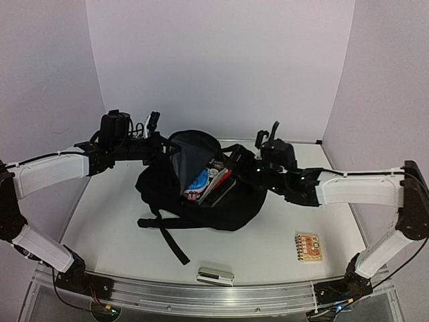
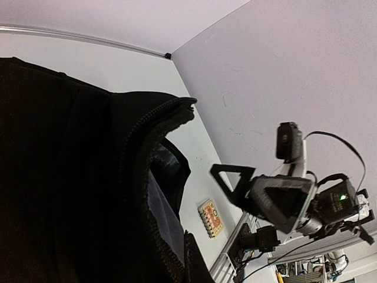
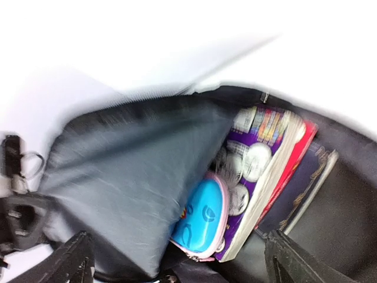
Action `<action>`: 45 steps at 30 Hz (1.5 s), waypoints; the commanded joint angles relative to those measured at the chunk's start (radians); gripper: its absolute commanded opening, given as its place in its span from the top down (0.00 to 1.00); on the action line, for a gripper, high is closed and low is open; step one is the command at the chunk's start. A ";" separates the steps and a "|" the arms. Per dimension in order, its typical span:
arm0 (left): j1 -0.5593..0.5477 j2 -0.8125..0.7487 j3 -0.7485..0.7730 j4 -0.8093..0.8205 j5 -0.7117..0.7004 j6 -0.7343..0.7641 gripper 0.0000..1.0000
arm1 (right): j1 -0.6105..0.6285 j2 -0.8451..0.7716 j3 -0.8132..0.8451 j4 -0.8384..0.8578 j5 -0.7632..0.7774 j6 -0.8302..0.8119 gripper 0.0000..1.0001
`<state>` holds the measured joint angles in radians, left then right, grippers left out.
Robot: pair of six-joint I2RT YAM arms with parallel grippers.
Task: Pack the student bag
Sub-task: Place the stationery in the student bag, then zip the student bag at the center of the board.
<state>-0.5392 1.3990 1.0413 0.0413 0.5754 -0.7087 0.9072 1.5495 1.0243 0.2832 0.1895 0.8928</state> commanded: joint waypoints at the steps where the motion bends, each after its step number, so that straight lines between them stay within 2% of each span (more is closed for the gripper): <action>1: 0.012 -0.087 0.000 -0.006 -0.042 0.046 1.00 | -0.055 -0.129 -0.026 -0.223 0.069 -0.172 0.02; 4: 0.015 -0.102 -0.007 -0.027 -0.055 0.053 1.00 | -0.161 -0.151 -0.014 -0.328 -0.060 -0.258 0.02; 8: 0.016 -0.115 -0.017 -0.031 -0.060 0.050 1.00 | -0.273 -0.090 0.018 -0.432 -0.230 -0.375 0.02; 15: 0.018 -0.125 -0.015 -0.060 -0.063 0.056 1.00 | -0.320 0.038 0.066 -0.476 -0.389 -0.491 0.10; 22: 0.019 -0.128 -0.004 -0.086 -0.063 0.067 1.00 | -0.322 0.111 0.090 -0.475 -0.369 -0.513 0.32; 25: 0.019 -0.117 0.011 -0.090 -0.034 0.081 1.00 | -0.323 0.135 0.089 -0.475 -0.357 -0.516 0.44; 30: -0.003 -0.068 0.070 -0.155 0.026 0.137 1.00 | -0.322 0.148 0.079 -0.465 -0.372 -0.504 0.71; 32: -0.047 -0.045 0.096 -0.185 0.018 0.185 1.00 | -0.322 0.142 0.071 -0.460 -0.369 -0.493 0.86; 35: -0.141 0.007 0.146 -0.228 0.006 0.236 1.00 | -0.323 0.128 0.062 -0.455 -0.357 -0.479 0.98; 40: -0.257 0.091 0.195 -0.266 0.029 0.280 0.98 | -0.323 0.103 0.054 -0.452 -0.336 -0.458 1.00; 43: -0.331 0.155 0.228 -0.320 0.024 0.311 0.90 | -0.323 0.091 0.053 -0.452 -0.312 -0.444 1.00; 45: -0.377 0.200 0.251 -0.352 0.030 0.325 0.77 | -0.323 0.084 0.054 -0.452 -0.296 -0.435 1.00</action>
<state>-0.8343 1.5395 1.2108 -0.2447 0.5627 -0.4507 0.5838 1.6861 1.0784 -0.1946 -0.1560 0.4313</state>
